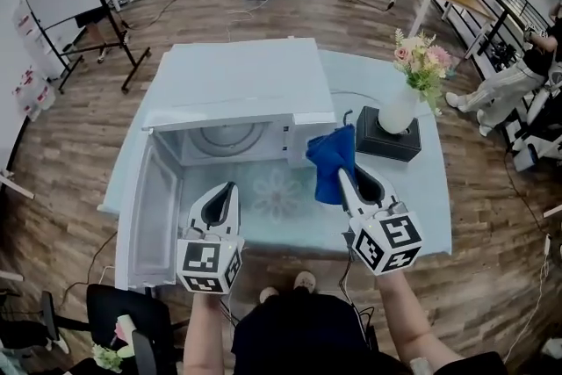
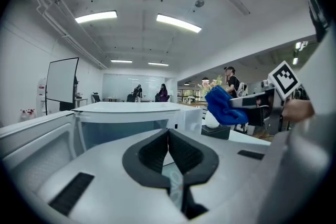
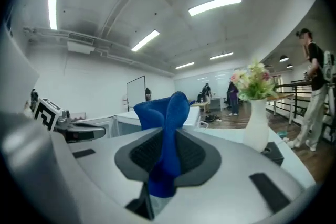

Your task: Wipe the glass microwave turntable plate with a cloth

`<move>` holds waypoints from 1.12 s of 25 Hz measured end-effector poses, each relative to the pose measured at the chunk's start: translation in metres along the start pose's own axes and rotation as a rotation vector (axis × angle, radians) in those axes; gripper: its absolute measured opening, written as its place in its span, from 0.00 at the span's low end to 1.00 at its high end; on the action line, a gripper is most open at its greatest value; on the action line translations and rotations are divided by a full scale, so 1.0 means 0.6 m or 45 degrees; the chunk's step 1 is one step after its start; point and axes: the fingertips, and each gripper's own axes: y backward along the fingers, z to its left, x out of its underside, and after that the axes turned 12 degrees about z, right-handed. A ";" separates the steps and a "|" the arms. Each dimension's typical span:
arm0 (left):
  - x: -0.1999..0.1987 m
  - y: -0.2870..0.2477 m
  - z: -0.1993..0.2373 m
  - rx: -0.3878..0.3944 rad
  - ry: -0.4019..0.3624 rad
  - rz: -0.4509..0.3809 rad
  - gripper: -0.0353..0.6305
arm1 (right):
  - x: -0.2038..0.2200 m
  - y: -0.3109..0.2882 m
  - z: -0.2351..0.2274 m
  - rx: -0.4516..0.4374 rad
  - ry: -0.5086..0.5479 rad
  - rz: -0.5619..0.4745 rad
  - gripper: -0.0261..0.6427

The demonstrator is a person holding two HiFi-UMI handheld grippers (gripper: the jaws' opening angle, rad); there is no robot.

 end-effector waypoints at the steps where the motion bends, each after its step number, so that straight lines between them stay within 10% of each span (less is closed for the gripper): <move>1: -0.007 -0.008 -0.006 0.011 -0.008 -0.005 0.06 | -0.001 0.013 -0.019 0.042 -0.032 -0.040 0.13; 15: -0.018 -0.092 -0.052 0.084 -0.048 0.007 0.06 | 0.082 0.088 -0.170 0.450 -0.136 -0.132 0.13; 28: -0.019 -0.110 -0.099 0.090 -0.091 -0.014 0.06 | 0.104 0.086 -0.184 0.461 -0.160 -0.124 0.13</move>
